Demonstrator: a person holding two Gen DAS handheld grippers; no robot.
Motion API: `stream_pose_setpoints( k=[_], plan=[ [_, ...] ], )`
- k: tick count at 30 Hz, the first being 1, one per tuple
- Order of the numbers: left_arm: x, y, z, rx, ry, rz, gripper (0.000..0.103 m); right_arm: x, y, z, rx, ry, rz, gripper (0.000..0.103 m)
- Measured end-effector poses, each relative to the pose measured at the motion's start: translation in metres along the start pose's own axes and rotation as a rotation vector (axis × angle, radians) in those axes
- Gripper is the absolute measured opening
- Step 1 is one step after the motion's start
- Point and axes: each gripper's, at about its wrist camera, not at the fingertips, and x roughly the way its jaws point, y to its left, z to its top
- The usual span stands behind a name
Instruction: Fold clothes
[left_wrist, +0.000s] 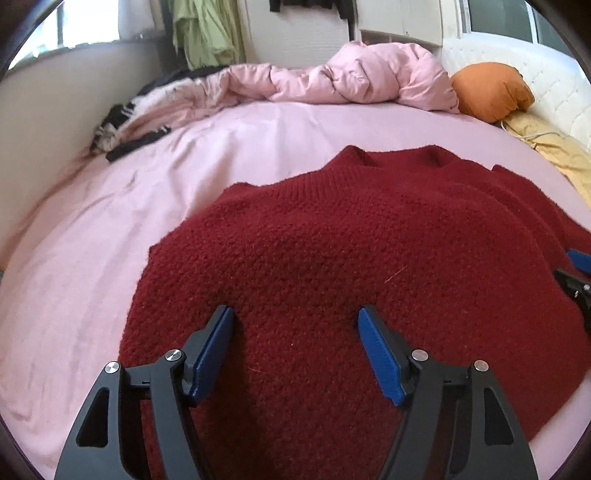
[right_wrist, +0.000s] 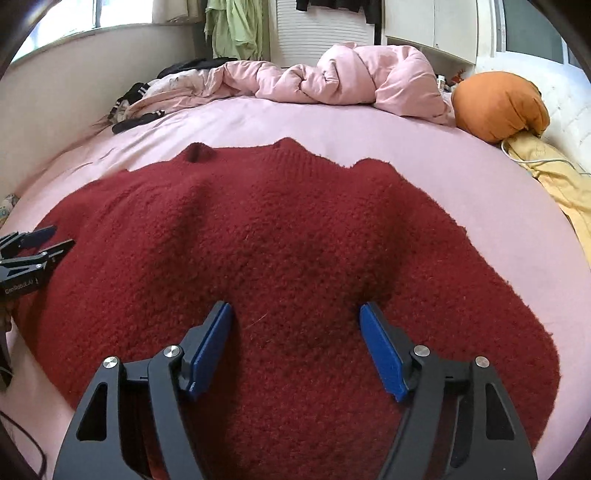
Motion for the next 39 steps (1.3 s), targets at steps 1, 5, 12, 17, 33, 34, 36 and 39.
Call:
stream_pose_setpoints(
  k=[1,5,12,17,33,34,36,39],
  plan=[
    [-0.001,0.003,0.003,-0.006,0.021,-0.03,0.072,0.0,0.0,0.002,-0.009,0.007,0.007,0.072],
    [-0.02,0.038,0.024,-0.086,0.042,-0.189,0.073,-0.015,-0.015,0.016,0.004,0.022,0.097,0.072],
    [-0.002,0.109,0.077,-0.092,0.053,-0.131,0.089,-0.023,-0.077,0.067,0.0,-0.015,0.072,0.072],
    [0.048,0.126,0.094,-0.072,0.172,-0.268,0.089,0.024,-0.113,0.108,-0.001,0.117,0.142,0.072],
    [0.081,0.078,0.095,0.075,0.2,-0.219,0.035,0.102,-0.095,0.123,-0.048,0.214,0.229,0.027],
    [0.07,0.078,0.097,0.074,0.169,-0.183,0.033,0.098,-0.093,0.124,-0.059,0.205,0.229,0.025],
    [0.056,0.076,0.098,0.088,0.127,-0.186,0.031,0.087,-0.091,0.125,-0.063,0.171,0.23,0.022],
    [0.039,0.065,0.096,0.113,0.095,-0.227,0.027,0.071,-0.09,0.127,-0.055,0.121,0.244,0.021]
  ],
)
